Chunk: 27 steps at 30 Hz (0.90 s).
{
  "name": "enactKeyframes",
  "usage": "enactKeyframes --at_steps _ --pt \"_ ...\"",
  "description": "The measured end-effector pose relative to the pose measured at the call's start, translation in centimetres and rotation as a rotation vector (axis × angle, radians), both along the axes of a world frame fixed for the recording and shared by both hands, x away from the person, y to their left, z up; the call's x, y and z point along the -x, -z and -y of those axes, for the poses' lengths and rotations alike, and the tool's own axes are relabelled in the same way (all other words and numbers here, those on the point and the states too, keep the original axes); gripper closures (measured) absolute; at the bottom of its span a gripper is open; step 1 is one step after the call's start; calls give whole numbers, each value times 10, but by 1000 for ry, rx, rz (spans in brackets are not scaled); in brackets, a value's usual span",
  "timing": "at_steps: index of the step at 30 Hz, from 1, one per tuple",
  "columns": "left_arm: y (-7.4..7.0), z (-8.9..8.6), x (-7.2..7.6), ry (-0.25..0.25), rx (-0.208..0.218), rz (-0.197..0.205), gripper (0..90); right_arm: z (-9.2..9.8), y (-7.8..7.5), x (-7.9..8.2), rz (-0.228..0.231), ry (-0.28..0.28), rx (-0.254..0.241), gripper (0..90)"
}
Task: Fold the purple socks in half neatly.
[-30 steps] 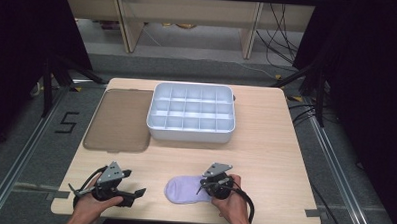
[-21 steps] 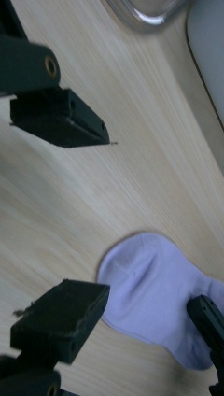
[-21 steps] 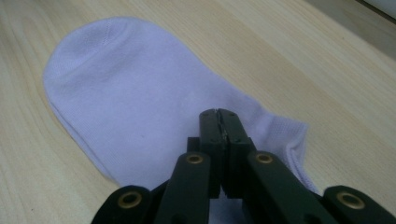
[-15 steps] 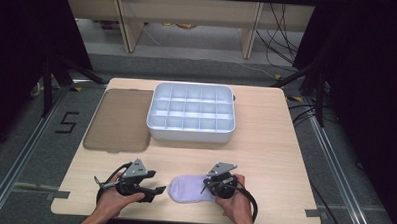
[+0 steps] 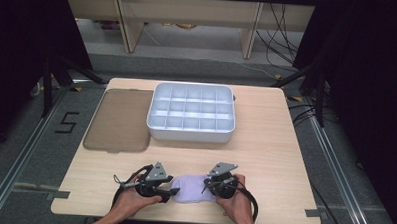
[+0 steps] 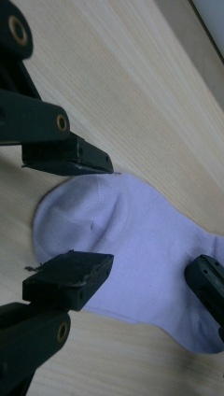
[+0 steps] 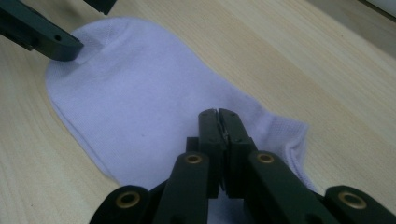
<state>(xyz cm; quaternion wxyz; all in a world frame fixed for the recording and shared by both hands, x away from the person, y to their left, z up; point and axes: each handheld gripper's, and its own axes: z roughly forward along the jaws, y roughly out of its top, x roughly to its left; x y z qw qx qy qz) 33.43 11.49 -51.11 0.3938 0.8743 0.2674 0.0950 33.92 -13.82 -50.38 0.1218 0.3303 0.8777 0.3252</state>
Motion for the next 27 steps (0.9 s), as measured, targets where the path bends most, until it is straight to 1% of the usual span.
enactKeyframes --at_steps 1,2,3,5,6,7,8,9,10,11,12,13,14,15,16,17,18,19,20,21,22,23,24,25,26,27 --pt "2 3 0 -11 -2 -3 514 0 0 1 -4 3 3 884" --pt "2 4 0 1 -8 0 534 0 -1 1 -14 -1 12 884" --pt "3 4 -1 5 -20 11 553 0 -2 1 -16 -2 13 884" --pt "2 4 -1 21 -28 17 605 0 -1 1 -14 -2 12 882" --pt "3 5 0 8 -13 7 637 -1 0 1 0 7 3 881" --pt "3 5 0 11 -11 9 668 -1 0 1 -2 6 5 878" --pt "4 5 0 14 1 4 698 0 -2 1 -15 -1 14 874" --pt "5 5 0 21 14 -1 749 -1 -2 1 -23 5 8 863" --pt "5 4 -1 35 15 -6 749 -1 -2 1 -23 5 8 863" --pt "6 2 -2 41 32 -8 769 -1 -2 2 -23 9 8 860" --pt "6 3 -1 25 50 -22 787 -1 -2 1 -3 -6 15 854" --pt "7 2 -2 31 55 -22 793 -2 -2 3 -12 7 3 853" --pt "5 0 -4 55 36 -16 801 -2 -4 3 -12 6 8 853" --pt "6 2 -2 24 68 -27 807 -2 -5 3 0 -8 5 854" --pt "6 1 -2 29 64 -27 812 -3 -6 4 -4 -14 2 856" --pt "4 0 -4 55 50 -11 814 -6 -5 6 10 -12 -8 859" --pt "4 0 -3 46 61 -19 816 -7 -8 8 -10 -30 0 862" --pt "2 -1 -3 42 53 -24 816 -9 -8 9 -12 -37 -3 864" --pt "0 -2 -4 47 49 -12 816 -11 -8 11 -8 -58 8 866" --pt "-1 -4 -4 47 46 -16 816 -13 -7 12 -13 -61 9 868" --pt "-3 -5 -5 53 50 -8 816 -15 -7 14 -23 -67 14 871" --pt "-4 -5 -4 45 60 -8 817 -16 -6 15 -18 -75 23 873" --pt "-6 -7 -4 43 52 -9 817 -18 -6 17 -30 -81 21 875" --pt "-7 -8 -5 56 59 -8 818 -20 -5 17 -32 -94 23 877" --pt "-9 -9 -4 53 68 -9 818 -23 -3 18 -32 -81 22 877" --pt "-11 -10 -4 51 68 -10 819 -25 -2 17 -19 -100 25 879"
